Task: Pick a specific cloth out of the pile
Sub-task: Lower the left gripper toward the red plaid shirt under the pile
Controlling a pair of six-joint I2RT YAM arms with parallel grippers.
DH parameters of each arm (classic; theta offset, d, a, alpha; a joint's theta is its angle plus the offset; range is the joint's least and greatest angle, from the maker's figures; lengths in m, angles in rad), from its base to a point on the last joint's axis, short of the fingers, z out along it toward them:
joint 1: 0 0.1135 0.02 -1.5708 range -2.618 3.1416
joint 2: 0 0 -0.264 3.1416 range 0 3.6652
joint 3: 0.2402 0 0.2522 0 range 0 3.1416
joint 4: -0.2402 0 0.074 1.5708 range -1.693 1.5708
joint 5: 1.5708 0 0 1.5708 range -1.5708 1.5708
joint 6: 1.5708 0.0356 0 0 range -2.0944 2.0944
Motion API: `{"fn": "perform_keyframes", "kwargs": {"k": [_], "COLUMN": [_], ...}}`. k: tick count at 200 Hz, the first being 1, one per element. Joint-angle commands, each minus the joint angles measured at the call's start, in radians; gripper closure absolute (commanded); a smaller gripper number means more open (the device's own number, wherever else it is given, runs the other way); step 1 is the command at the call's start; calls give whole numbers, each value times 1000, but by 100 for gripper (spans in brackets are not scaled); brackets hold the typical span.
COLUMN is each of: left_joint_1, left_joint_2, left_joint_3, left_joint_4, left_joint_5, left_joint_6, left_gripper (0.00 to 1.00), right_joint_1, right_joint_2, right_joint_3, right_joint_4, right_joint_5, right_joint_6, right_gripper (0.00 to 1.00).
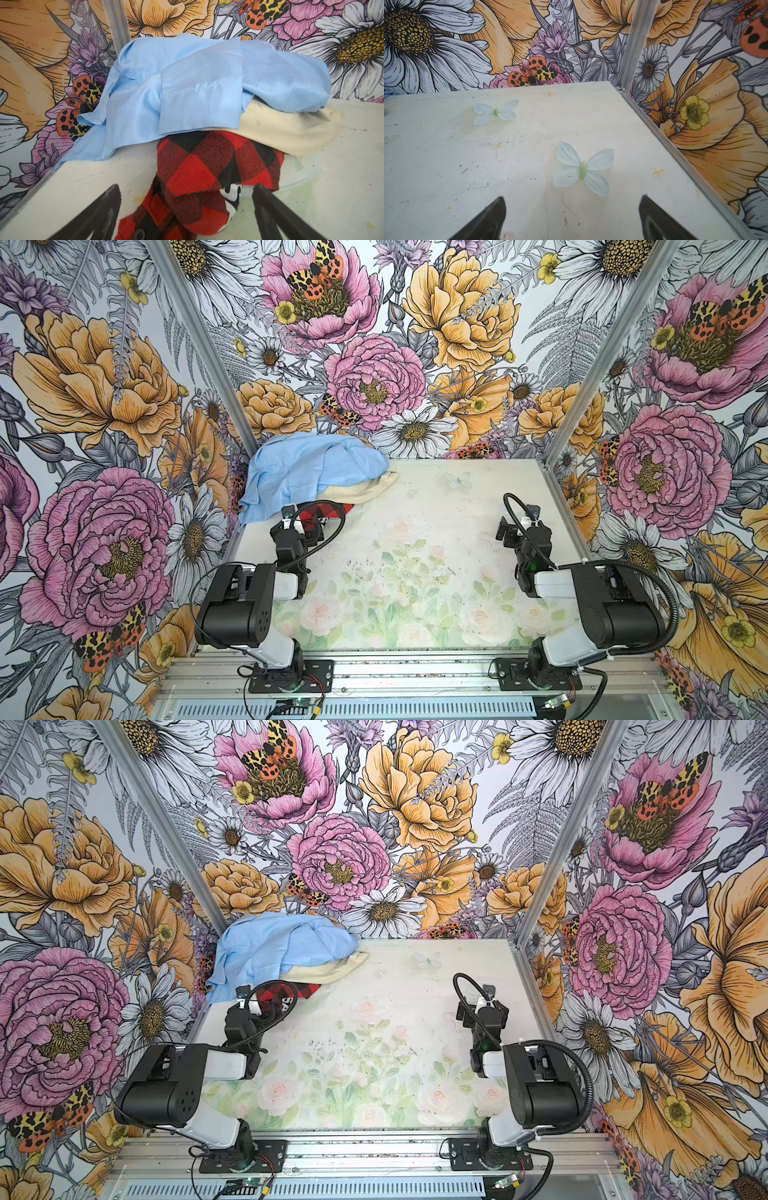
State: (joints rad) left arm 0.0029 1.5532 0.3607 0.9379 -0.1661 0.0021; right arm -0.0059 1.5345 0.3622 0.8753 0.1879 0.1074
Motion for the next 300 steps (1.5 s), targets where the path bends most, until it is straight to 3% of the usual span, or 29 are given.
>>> {"fn": "perform_keyframes", "kwargs": {"k": [1, 24, 48, 58, 115, 178, 196, 217, 226, 239, 254, 270, 289, 300], "left_joint_1": [-11, 0, 87, 98, 77, 67, 53, -10, -65, -128, -151, -184, -191, -168], "left_joint_2": [-4, -5, 2, 5, 1, -4, -50, -207, -280, -362, -412, -404, -346, -296], "left_joint_3": [17, 15, -9, -21, 0, -33, -71, -65, -47, -3, 96, 207, 306, 369], "left_joint_4": [-2, -1, 62, 89, 41, 99, 135, -16, -112, -277, -538, -788, -1011, -1133], "left_joint_5": [4, 29, 246, 270, 235, 168, 125, 33, -31, -124, -125, -155, -200, -181], "left_joint_6": [3, -4, -40, -44, -27, -41, -39, 11, 51, 26, -74, -140, -240, -279], "left_gripper": [1, 1, 1, 1, 1, 1, 1, 1, 2, 2, 7, 13, 19, 22], "right_joint_1": [-5, -3, -4, -4, 7, 67, 177, 336, 377, 396, 458, 581, 715, 743], "right_joint_2": [2, 2, 3, 3, 3, -52, -189, -363, -437, -487, -441, -345, -232, -202], "right_joint_3": [11, 11, 13, 13, 14, -26, -2, 12, 62, 159, 218, 268, 252, 259], "right_joint_4": [33, 33, 30, 29, 30, 76, -48, -107, -272, -531, -644, -711, -590, -530], "right_joint_5": [12, 13, 8, 7, 14, 149, 326, 395, 371, 198, 41, 23, -10, -80], "right_joint_6": [2, 0, 3, 2, -13, -45, -127, -228, -146, 43, 158, 164, 109, 145], "right_gripper": [0, 0, 1, 1, 1, 3, 3, 0, 1, 0, 0, 0, 1, 0]}}
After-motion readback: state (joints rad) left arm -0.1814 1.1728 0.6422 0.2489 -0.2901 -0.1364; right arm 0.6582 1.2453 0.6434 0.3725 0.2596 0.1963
